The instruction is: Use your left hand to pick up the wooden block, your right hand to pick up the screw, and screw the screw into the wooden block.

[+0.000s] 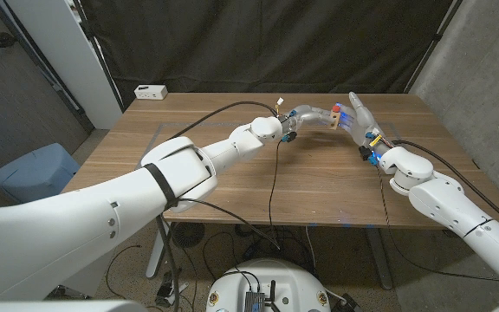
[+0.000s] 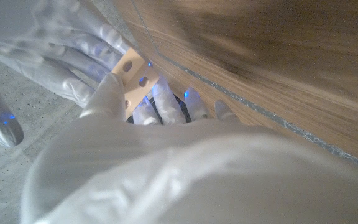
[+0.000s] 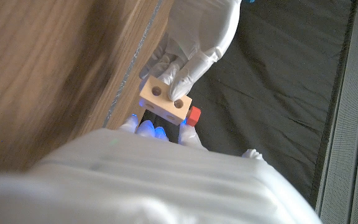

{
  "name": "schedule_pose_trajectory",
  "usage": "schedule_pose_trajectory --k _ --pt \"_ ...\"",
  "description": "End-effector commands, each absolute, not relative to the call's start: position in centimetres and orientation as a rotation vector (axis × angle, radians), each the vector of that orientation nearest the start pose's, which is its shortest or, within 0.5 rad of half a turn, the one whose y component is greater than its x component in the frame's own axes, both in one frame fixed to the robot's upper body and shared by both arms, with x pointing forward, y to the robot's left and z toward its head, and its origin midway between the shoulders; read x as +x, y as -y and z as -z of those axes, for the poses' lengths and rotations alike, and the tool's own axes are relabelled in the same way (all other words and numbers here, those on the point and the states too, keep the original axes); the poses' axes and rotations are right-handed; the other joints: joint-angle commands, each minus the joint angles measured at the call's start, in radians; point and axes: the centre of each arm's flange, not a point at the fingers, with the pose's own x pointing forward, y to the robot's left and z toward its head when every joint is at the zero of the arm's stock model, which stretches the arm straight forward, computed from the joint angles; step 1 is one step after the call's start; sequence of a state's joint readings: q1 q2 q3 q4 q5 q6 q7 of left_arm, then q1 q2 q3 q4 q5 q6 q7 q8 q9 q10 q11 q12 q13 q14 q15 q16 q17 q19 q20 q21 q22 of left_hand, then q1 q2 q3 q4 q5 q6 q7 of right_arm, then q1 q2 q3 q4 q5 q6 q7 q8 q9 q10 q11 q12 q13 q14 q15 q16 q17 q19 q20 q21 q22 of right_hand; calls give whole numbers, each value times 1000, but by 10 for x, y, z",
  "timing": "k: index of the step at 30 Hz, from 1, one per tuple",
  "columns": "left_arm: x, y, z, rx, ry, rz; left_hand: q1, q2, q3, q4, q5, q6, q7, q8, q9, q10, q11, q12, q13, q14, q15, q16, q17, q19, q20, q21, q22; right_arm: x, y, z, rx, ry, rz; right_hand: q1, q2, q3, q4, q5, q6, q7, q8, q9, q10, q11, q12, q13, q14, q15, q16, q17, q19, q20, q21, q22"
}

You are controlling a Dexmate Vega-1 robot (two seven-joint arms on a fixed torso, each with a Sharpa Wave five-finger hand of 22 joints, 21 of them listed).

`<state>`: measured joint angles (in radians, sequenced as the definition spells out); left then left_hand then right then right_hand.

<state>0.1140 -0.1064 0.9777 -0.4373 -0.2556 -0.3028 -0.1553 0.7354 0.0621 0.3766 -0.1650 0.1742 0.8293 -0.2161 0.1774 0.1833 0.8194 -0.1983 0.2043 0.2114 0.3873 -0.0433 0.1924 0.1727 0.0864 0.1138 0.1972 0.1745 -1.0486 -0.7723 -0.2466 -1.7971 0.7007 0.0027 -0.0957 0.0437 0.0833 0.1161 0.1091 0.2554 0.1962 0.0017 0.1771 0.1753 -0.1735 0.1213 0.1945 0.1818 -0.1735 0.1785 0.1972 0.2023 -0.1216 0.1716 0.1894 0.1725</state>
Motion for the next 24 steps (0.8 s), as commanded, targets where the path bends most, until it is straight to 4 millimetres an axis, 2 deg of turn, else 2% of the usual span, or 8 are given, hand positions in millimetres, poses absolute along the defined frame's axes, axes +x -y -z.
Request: schedule_pose_trajectory --k 1,4,5,13,24 --pt "694 62 -67 656 545 653 -6 -1 13 13 4 25 -9 11 3 -1 -1 2 2 11 -70 2 2 5 3 0 4 568 298 -5 -104 527 -228 -5 1 3 9 6 4 1 7 1 -154 -1 0 2 -205 -3 4 2 -3 5 3 2" --pt "693 62 -67 655 550 657 -6 -1 13 12 4 26 -9 11 3 -2 -2 1 2 11 -68 2 2 5 4 0 4 566 299 -3 -103 525 -224 -5 1 3 9 6 4 0 7 1 -154 0 0 2 -205 -3 4 2 -3 5 3 2" --pt "693 62 -67 656 553 660 -6 -1 12 13 4 27 -9 12 3 0 5 2 2 10 -69 2 2 5 5 1 4 564 299 -2 -105 524 -221 -5 1 3 9 6 4 0 7 1 -154 0 0 2 -205 -4 4 2 -3 5 3 2" --pt "691 61 -65 649 566 673 -4 -1 13 12 4 27 -9 12 3 0 -4 2 2 12 -70 2 2 5 2 1 4 560 300 2 -104 517 -215 -4 1 3 9 7 5 0 7 1 -153 -1 0 2 -205 -4 4 2 -3 5 3 2" --pt "692 59 -63 645 560 672 -4 -2 12 12 4 28 -9 12 3 0 0 2 2 12 -70 2 2 6 3 1 4 555 299 3 -110 513 -209 -3 2 3 9 7 5 -1 7 1 -152 0 1 2 -205 -4 5 1 -3 5 4 2"
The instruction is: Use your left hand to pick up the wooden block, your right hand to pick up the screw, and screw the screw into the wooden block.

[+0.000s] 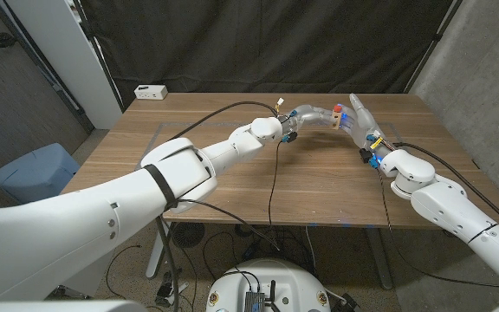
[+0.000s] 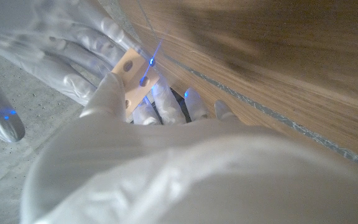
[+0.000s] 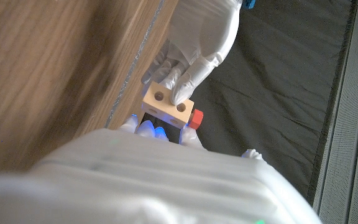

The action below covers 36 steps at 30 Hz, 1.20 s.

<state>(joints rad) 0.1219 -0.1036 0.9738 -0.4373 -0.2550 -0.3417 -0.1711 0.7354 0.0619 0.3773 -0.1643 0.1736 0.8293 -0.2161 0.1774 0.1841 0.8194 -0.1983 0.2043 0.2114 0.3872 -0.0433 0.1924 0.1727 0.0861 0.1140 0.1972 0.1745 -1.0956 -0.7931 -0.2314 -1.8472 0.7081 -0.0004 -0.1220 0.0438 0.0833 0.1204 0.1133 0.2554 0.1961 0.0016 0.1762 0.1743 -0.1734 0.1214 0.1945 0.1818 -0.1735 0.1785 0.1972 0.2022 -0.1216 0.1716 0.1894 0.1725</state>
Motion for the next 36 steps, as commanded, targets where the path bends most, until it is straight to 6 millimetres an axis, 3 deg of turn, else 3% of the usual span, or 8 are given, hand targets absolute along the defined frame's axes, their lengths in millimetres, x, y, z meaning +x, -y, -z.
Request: schedule_pose_trajectory --k 1,36 --pt "693 59 -63 645 557 671 -4 -2 12 11 5 29 -9 12 3 0 -2 2 2 12 -70 2 2 6 4 1 4 554 299 3 -110 513 -209 -3 2 -1 5 7 5 0 8 2 -152 0 1 2 -204 -4 5 1 -3 5 4 2" --pt "698 58 -62 642 512 644 -2 0 12 12 5 28 -9 11 3 -1 1 1 2 13 -70 2 2 8 4 1 4 533 294 9 -126 501 -196 0 4 0 6 9 15 -5 11 2 -140 -2 4 2 -201 -3 6 1 -3 3 4 2"
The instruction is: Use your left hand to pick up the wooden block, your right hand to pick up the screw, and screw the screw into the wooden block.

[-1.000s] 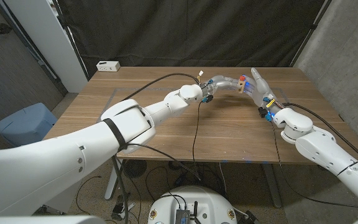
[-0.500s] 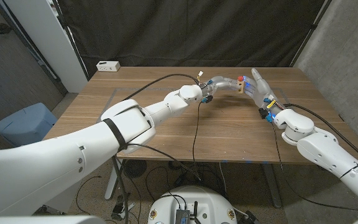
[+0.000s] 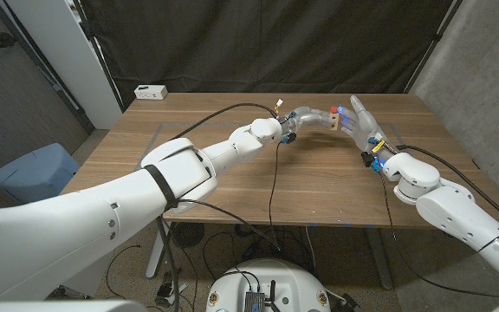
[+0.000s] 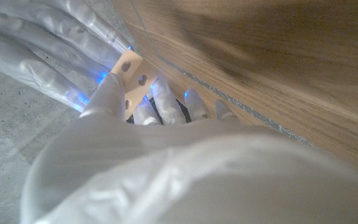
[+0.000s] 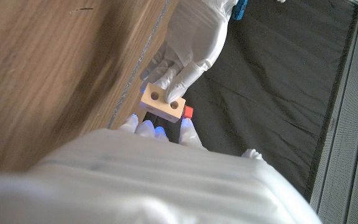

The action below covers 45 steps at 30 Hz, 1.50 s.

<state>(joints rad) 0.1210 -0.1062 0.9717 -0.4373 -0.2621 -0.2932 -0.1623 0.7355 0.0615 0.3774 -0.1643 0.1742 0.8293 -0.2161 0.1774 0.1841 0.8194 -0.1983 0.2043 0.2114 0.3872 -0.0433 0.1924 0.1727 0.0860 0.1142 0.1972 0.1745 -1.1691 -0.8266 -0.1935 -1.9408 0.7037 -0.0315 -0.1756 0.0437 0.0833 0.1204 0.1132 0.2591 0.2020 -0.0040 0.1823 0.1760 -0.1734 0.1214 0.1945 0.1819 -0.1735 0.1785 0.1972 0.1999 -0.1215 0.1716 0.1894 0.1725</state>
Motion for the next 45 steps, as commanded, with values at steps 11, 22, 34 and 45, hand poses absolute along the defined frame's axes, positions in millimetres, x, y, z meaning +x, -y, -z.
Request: schedule_pose_trajectory --k 11,22,34,45 --pt "698 58 -64 647 518 642 -2 0 12 12 5 28 -9 11 3 2 -3 3 2 13 -70 2 2 8 3 1 4 528 297 5 -137 509 -181 1 5 0 6 6 11 0 5 1 -137 -2 5 2 -199 -3 6 3 -3 3 5 2" --pt "697 59 -66 650 524 645 -1 1 12 12 5 30 -9 12 3 -1 1 1 2 13 -70 2 2 9 4 1 4 527 313 1 -145 508 -144 2 5 1 6 6 9 2 3 1 -136 -1 4 2 -197 -2 7 3 -2 4 5 2" --pt "693 61 -64 654 554 670 -2 0 11 12 5 28 -9 11 3 0 -1 2 2 12 -70 2 2 8 4 1 4 536 324 1 -141 497 -145 2 3 0 6 6 -4 4 -2 1 -137 -2 3 2 -198 -1 6 3 -1 5 5 2" --pt "688 61 -62 651 593 700 -3 -1 10 12 5 31 -9 12 3 1 1 2 2 12 -71 2 2 8 4 1 4 545 325 0 -131 505 -165 1 1 -2 6 6 -13 2 -4 0 -145 0 0 2 -200 -1 5 3 -1 6 5 2"
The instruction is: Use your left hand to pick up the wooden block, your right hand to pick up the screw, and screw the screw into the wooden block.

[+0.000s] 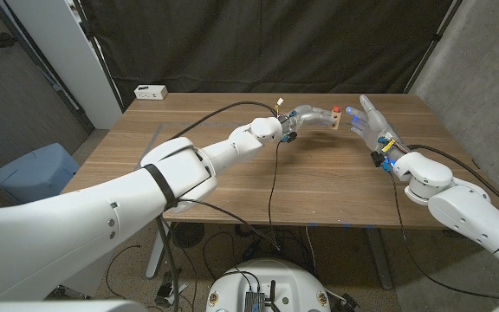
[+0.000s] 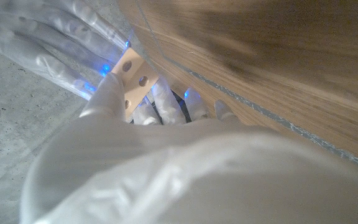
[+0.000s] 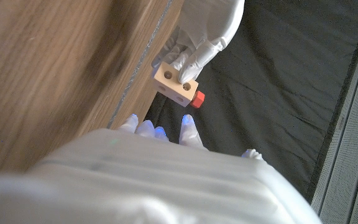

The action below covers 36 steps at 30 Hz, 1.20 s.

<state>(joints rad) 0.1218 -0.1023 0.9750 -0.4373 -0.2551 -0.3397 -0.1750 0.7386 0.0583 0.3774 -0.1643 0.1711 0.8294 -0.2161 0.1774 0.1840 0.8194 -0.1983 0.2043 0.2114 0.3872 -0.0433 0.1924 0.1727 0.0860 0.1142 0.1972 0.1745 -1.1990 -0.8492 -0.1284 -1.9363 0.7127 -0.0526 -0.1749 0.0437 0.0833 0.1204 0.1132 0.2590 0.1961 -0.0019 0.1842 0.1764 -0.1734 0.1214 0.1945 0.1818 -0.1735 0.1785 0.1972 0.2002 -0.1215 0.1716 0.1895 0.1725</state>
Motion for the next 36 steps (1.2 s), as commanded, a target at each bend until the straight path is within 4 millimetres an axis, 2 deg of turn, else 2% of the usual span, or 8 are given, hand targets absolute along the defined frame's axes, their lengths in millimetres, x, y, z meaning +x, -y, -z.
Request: schedule_pose_trajectory --k 1,20,36 --pt "687 61 -62 653 597 702 -6 2 10 12 8 31 -9 12 3 2 1 2 2 13 -70 2 2 8 4 1 4 546 325 0 -132 506 -166 1 0 -2 7 6 -8 -1 -6 0 -145 -3 -1 2 -201 -1 5 3 -2 6 4 2" --pt "684 58 -59 641 631 725 -6 2 9 12 8 29 -9 11 3 2 0 2 2 12 -71 2 2 8 5 1 4 549 312 -3 -135 527 -196 -1 -2 -5 8 7 -8 -4 -3 0 -146 -3 -1 2 -202 -1 5 3 -4 6 4 2" --pt "684 54 -58 637 636 732 -6 3 10 12 8 29 -9 11 3 2 0 2 2 13 -70 2 2 8 5 1 4 542 301 -5 -155 538 -209 -1 0 -5 9 7 -5 -6 -1 0 -144 -3 0 2 -200 -2 5 3 -3 5 4 2"
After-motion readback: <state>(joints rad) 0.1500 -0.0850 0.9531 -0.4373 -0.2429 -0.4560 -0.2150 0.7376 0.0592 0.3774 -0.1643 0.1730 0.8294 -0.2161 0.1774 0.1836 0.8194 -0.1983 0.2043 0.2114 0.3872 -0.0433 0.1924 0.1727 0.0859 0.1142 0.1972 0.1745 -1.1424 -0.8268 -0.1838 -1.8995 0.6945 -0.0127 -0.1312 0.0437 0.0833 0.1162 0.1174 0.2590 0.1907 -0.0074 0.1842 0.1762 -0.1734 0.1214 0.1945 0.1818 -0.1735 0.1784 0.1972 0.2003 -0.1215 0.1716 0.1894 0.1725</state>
